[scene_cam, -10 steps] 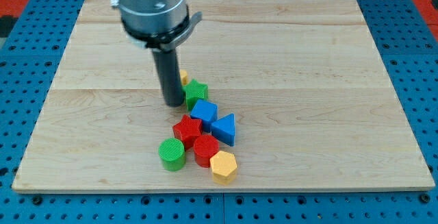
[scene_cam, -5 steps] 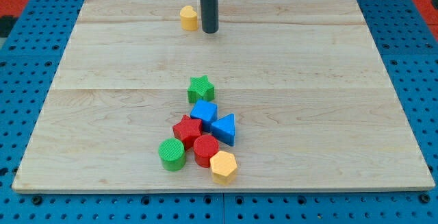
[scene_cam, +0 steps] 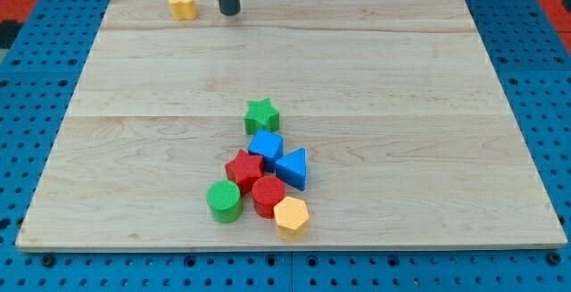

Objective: Move the yellow heart towards the top left corner of the board

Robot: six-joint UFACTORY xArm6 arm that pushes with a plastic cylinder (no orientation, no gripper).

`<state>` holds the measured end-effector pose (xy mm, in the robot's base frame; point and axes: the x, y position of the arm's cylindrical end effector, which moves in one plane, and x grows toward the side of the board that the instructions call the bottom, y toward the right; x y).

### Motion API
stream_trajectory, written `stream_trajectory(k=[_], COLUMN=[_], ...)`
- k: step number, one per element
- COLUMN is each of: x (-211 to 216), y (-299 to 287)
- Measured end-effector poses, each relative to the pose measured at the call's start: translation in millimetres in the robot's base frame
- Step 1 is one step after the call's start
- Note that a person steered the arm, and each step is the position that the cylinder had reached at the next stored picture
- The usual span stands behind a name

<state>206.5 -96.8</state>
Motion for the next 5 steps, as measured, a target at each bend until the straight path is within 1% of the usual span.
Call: stream_trajectory(k=[1, 4, 5], x=[-15.1, -10.4, 5.0], y=[-16.3, -100.5, -8.0])
